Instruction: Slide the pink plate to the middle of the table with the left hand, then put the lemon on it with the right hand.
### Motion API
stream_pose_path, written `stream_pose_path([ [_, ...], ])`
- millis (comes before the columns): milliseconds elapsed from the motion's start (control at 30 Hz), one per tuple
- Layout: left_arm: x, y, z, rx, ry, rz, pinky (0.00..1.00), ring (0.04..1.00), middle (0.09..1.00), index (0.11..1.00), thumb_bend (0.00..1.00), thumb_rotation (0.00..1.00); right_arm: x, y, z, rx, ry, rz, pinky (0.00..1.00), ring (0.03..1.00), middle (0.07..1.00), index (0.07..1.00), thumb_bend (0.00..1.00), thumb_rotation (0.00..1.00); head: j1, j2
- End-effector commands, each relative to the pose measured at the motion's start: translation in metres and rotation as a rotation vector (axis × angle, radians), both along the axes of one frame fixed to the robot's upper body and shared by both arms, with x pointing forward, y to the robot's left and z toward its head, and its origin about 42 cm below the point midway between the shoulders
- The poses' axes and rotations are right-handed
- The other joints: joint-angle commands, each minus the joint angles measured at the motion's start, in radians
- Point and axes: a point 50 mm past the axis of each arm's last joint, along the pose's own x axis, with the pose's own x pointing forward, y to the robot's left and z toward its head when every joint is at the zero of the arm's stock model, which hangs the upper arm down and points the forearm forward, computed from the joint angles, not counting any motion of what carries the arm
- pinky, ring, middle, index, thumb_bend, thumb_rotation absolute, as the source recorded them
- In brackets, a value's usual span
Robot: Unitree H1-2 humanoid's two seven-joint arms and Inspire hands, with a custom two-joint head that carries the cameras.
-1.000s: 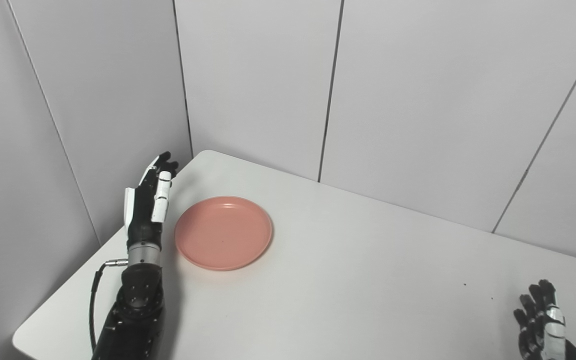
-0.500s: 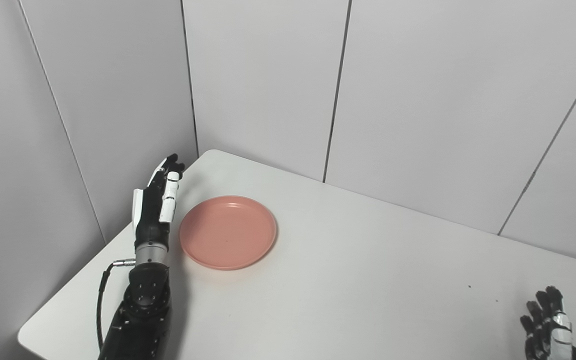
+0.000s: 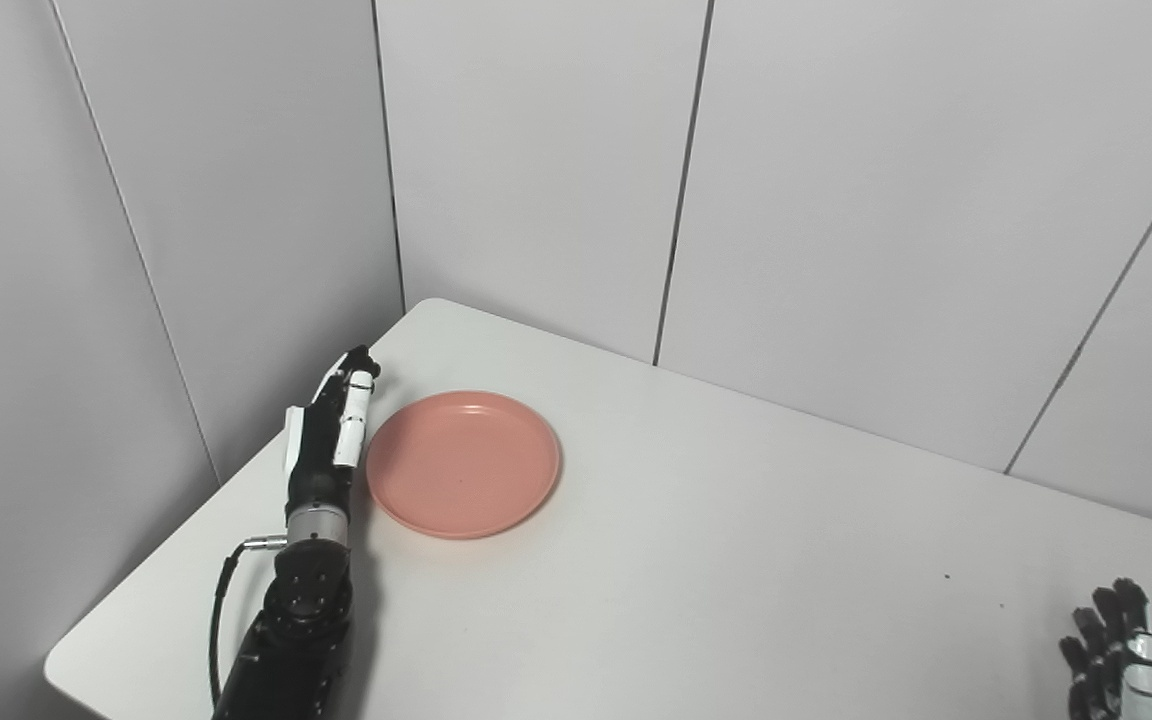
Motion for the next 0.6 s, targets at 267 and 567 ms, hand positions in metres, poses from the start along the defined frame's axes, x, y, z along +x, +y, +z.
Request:
stream_pose_path([
  [267, 0.016, 0.01, 0.01, 0.0, -0.041, -0.012, 0.9, 0.876, 0.857, 0.86, 0.64, 1.0, 0.0, 0.0, 0.018, 0.023, -0.067, -0.006, 1.0, 1.0, 1.0, 1.0, 0.34, 1.0, 0.001, 0.005],
  [567, 0.019, 0.004, 0.002, -0.029, -0.01, -0.024, 0.88, 0.871, 0.859, 0.857, 0.61, 1.0, -0.002, 0.001, 0.019, 0.032, -0.071, -0.007, 1.0, 1.0, 1.0, 1.0, 0.34, 1.0, 0.009, 0.008],
])
